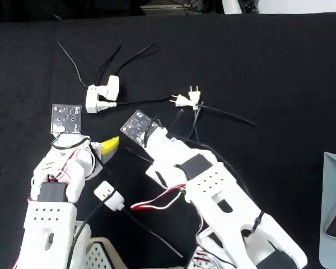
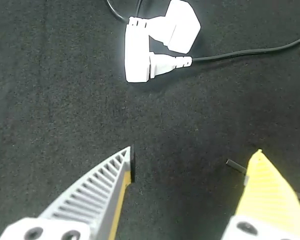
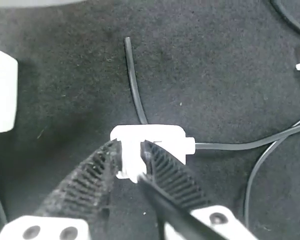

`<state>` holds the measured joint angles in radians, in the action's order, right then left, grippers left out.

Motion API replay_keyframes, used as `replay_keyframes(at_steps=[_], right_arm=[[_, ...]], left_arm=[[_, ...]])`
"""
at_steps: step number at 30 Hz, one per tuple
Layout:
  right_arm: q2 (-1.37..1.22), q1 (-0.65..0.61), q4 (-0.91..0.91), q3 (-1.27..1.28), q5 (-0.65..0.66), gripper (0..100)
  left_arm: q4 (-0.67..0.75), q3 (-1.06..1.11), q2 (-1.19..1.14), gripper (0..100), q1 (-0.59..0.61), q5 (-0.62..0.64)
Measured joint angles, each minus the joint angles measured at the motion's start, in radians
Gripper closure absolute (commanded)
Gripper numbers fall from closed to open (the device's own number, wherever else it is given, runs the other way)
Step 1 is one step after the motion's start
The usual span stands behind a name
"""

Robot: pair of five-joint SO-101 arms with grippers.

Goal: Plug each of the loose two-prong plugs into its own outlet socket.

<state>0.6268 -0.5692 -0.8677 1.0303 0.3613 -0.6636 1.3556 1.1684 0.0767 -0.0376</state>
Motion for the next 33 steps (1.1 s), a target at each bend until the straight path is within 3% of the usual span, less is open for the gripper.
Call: replay_keyframes(at_steps=[15,33], right_arm=[[-0.098,0.006,-0.014,-0.032,0.041,98.7],[-0.299,0.000,0.107,-0.054,0.026,98.7]], left_arm=[[0.000,0.000,0.000,65,0.000,-0.002],[0.000,0.000,0.000,65,0.000,-0.002]])
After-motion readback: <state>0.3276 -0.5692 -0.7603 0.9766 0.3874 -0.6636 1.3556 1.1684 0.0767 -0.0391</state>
